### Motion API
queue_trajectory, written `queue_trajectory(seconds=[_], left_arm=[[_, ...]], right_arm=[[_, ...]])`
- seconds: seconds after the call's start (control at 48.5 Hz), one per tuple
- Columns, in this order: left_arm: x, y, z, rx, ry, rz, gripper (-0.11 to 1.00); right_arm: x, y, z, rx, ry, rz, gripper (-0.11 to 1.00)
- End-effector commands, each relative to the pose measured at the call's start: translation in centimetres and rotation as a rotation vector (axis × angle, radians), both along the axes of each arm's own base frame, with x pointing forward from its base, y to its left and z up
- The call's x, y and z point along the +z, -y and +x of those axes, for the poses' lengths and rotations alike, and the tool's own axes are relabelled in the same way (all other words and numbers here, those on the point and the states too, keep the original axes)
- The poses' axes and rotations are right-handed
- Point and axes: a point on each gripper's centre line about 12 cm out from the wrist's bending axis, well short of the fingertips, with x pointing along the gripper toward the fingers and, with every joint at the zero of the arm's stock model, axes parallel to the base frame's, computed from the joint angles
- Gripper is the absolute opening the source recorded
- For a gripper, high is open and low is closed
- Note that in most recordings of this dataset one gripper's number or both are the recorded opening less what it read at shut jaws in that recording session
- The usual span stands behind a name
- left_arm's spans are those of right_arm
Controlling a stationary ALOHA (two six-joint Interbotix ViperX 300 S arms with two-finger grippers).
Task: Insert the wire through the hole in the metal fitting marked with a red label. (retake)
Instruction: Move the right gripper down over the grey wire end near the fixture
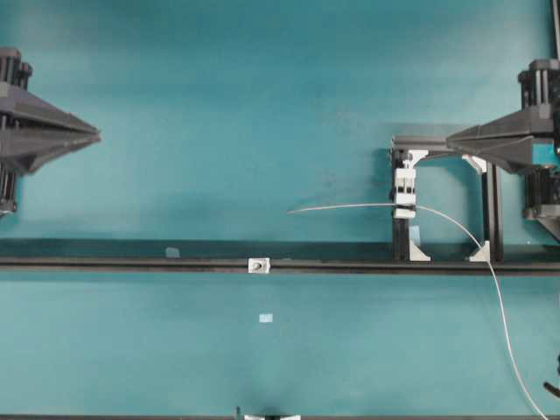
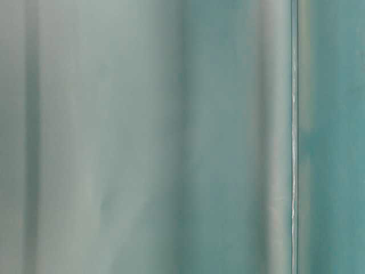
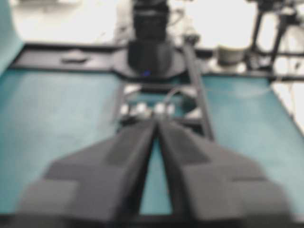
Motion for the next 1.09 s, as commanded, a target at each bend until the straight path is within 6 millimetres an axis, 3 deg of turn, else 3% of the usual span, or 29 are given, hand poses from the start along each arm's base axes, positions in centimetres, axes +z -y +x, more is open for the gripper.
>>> queue_trajectory(seconds=[0.0,0.124,0.227,0.288,0.659,1.072], left_arm=[[-0.1,0.0,0.1,0.003,0.002,-0.001,-0.01],[-0.4,0.0,0.1,0.003,-0.002,-0.001,0.19],[-0.4,0.0,0.1,0.003,-0.003,-0.001,0.47],[-0.5,0.0,0.3,0.003,-0.011,-0.001,0.52],[-2.8,-0.5,3.0,0.024,-0.143,-0.003,0.55],[-5.6,-0.6,5.9,0.024,-0.281,-0.005,0.55]], right_arm=[[0.2,0.1,0.3,-0.005,0.002,0.014,0.02],[-0.3,0.1,0.6,-0.007,-0.021,0.02,0.24],[-0.4,0.1,0.9,-0.007,-0.034,0.031,0.57],[-0.6,0.2,1.0,-0.009,-0.041,0.038,0.72],[-2.0,0.4,3.2,-0.02,-0.139,0.047,0.7],[-5.5,0.4,5.8,-0.028,-0.304,0.09,0.7]])
